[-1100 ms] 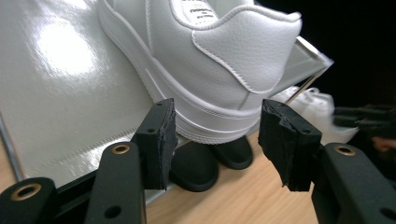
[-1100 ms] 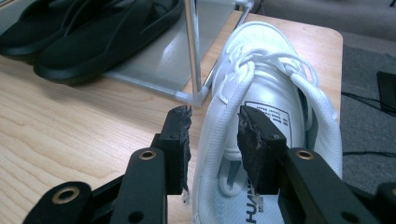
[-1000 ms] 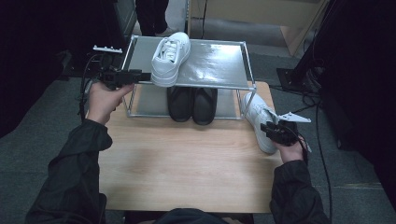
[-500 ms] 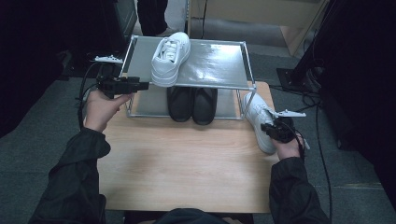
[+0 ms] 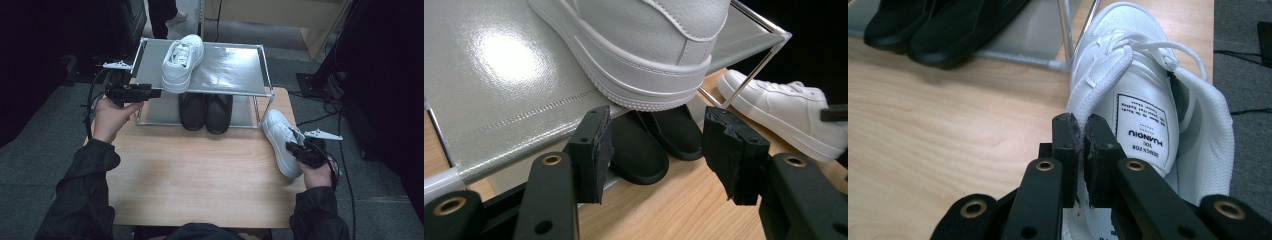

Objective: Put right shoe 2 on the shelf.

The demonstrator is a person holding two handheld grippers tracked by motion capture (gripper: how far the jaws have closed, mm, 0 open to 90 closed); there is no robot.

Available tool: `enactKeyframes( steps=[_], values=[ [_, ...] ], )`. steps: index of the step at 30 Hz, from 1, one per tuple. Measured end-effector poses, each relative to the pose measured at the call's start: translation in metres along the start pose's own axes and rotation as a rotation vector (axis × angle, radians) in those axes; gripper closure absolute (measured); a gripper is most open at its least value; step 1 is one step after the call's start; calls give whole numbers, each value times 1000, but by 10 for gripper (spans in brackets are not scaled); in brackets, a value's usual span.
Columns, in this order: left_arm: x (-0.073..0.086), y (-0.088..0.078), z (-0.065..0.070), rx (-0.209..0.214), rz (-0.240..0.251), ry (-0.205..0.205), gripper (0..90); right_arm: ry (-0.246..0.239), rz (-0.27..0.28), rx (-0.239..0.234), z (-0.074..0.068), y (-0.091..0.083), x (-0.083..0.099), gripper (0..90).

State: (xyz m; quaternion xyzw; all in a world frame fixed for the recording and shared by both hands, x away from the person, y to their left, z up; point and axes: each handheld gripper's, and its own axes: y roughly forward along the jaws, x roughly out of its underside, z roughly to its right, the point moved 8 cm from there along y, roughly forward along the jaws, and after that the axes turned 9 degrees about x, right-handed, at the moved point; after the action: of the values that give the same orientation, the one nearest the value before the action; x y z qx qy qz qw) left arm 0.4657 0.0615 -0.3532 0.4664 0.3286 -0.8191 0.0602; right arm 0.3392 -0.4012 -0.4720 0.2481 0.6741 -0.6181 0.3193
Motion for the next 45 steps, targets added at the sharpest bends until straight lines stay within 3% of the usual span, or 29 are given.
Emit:
enactKeyframes(
  steps=[10, 14, 22, 27, 32, 37, 39, 42, 45],
  values=[
    [2, 8, -2, 1, -7, 8, 456, 5, -10, -21, -30, -34, 27, 860],
    [2, 10, -2, 4, -15, 14, 456, -28, -18, -49, -49, -43, 37, 860],
    [4, 13, -2, -1, -22, 25, 456, -76, -14, -112, -95, -39, 48, 858],
    [4, 14, -4, -2, -12, 15, 456, -89, -25, -115, -110, -30, 52, 855],
    [8, 17, -5, -3, -19, 11, 455, -104, -41, -114, -110, -26, 53, 806],
    [8, 16, -7, -6, -12, 5, 455, -87, 69, -157, -98, -41, 35, 748],
    [7, 16, -8, -4, -8, 4, 455, -83, 86, -162, -91, -44, 28, 700],
    [7, 17, -9, -10, -13, 11, 454, -84, 76, -138, -75, -40, 21, 651],
    [7, 18, -12, -16, -14, 11, 451, -119, 64, -94, -65, -31, 20, 594]
  ],
)
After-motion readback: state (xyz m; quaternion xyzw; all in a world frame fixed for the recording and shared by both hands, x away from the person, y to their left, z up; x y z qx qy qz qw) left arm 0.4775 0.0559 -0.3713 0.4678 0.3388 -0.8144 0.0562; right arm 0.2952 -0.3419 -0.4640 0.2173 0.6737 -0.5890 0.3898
